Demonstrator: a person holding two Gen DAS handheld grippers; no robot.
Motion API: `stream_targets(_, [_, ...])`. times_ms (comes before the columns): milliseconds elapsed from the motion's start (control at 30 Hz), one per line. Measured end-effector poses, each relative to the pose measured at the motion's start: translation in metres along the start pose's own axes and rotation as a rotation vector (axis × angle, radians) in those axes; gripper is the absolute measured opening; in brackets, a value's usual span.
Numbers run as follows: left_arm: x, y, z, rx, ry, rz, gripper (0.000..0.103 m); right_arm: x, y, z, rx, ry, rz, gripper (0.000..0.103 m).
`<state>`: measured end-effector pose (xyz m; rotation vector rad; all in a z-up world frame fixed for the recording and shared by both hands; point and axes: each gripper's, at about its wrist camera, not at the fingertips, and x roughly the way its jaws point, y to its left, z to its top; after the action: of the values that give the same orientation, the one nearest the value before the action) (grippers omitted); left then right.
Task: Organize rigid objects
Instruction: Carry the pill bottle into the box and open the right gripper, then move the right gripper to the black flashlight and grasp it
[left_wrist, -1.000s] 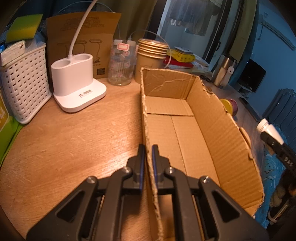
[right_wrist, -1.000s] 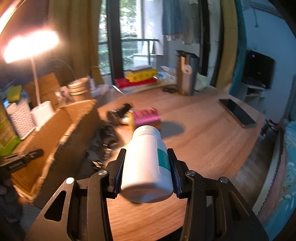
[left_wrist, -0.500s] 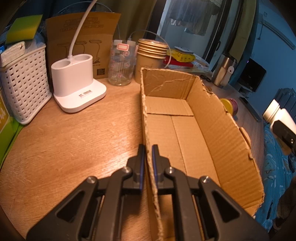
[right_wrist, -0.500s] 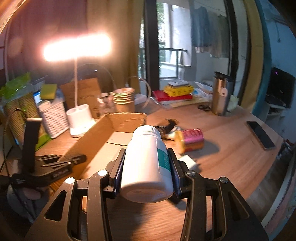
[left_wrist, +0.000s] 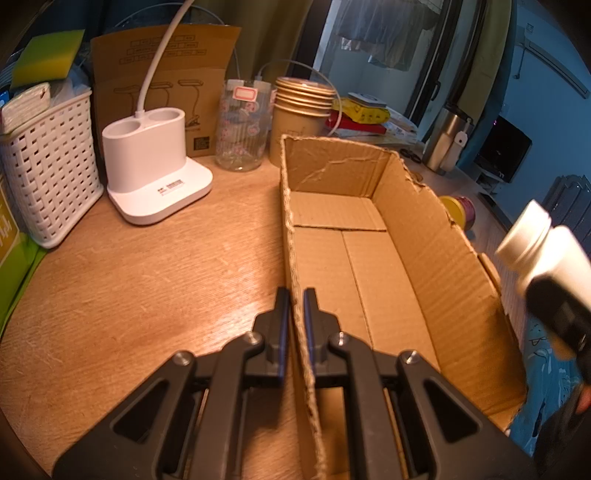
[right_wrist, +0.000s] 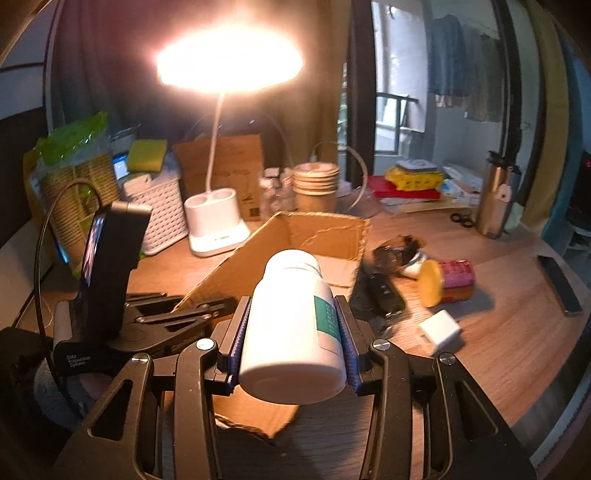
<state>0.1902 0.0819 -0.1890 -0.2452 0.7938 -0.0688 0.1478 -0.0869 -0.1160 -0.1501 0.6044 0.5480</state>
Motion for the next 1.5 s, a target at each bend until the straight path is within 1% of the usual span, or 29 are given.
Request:
stream_targets(200, [0.0, 0.0, 0.0, 0.0, 0.0, 0.0, 0.007, 0.016, 0.007, -0.007, 0.004, 0.056, 0.04, 0.045])
stream_targets(400, [0.0, 0.0, 0.0, 0.001, 0.0, 0.0, 0.008, 0.026, 0.008, -0.011, 0.038, 0.104, 0.073, 0.045])
stream_targets(600, [0.0, 0.0, 0.0, 0.001, 0.0, 0.001, 0.008, 0.028, 0.008, -0.012, 0.025, 0.107, 0.061, 0.045])
stream_targets(700, [0.0, 0.0, 0.0, 0.001, 0.001, 0.0, 0.008, 0.028, 0.009, -0.013, 0.018, 0.107, 0.062, 0.052])
stream_targets(867, [0.001, 0.001, 0.001, 0.0, 0.002, 0.002, 0.008, 0.022, 0.007, -0.011, 0.021, 0.088, 0.059, 0.053])
stream_targets(1000, [0.001, 0.001, 0.0, 0.001, 0.002, 0.002, 0.008, 0.013, -0.001, -0.008, 0.038, 0.061, 0.047, 0.053])
stream_targets(1133, [0.001, 0.001, 0.001, 0.001, 0.002, 0.002, 0.008, 0.003, -0.015, -0.006, 0.064, 0.04, 0.016, 0.054])
stream_targets(1500, [0.001, 0.001, 0.0, 0.001, 0.002, 0.002, 0.008, -0.012, -0.056, -0.009, 0.12, 0.017, -0.092, 0.054])
